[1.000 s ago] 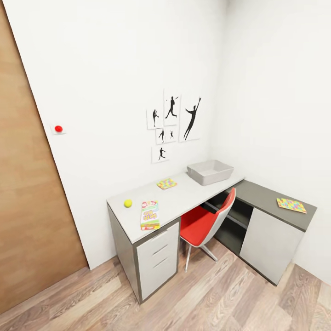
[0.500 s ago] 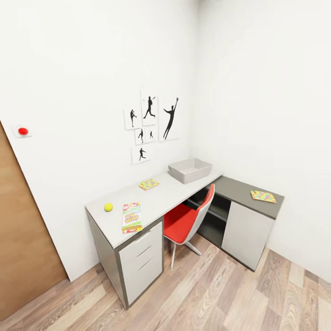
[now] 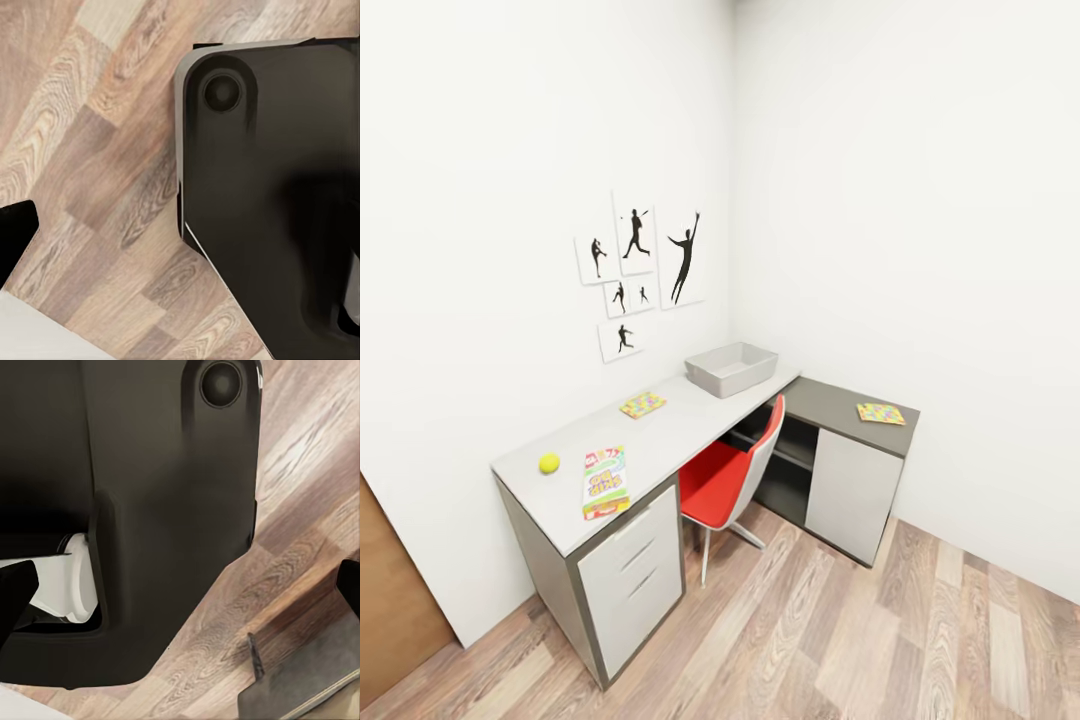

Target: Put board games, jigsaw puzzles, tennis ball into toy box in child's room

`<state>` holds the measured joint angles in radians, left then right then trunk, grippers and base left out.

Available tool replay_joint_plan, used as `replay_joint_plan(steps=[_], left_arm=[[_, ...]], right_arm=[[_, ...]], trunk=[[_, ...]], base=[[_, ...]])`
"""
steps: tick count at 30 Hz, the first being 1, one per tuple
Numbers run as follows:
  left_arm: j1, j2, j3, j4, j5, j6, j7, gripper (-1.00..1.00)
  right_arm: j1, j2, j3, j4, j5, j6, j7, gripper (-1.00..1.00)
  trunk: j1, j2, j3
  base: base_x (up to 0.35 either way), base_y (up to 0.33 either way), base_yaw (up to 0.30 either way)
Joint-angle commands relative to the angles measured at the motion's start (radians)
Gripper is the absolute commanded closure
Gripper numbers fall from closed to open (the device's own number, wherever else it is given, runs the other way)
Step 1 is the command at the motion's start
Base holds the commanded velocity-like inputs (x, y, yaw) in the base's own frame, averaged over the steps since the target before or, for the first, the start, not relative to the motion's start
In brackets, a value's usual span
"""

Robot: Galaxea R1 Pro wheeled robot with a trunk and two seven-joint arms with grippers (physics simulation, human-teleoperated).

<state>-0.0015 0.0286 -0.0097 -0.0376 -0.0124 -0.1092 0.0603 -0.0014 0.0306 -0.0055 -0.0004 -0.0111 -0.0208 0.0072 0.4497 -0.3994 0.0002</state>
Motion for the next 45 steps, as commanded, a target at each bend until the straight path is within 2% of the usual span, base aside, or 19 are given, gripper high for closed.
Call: replay_joint_plan(steps=[1, 45], left_arm=[[0.0, 0.0, -0.001, 0.001, -0.001, -0.004, 0.003, -1.0], [0.0, 0.001, -0.003, 0.001, -0.002, -0.009, 0.003, -1.0]], right_arm=[[0.0, 0.0, -0.001, 0.0, -0.002, -0.002, 0.001, -1.0], [0.0, 0.001, -0.001, 0.0, -0.003, -0.005, 0.001, -1.0]], trunk=[[0.0, -0.001, 0.0], [0.0, -0.001, 0.0]], base=[[0.0, 0.0, -0.285], [0.0, 0.0, -0.285]])
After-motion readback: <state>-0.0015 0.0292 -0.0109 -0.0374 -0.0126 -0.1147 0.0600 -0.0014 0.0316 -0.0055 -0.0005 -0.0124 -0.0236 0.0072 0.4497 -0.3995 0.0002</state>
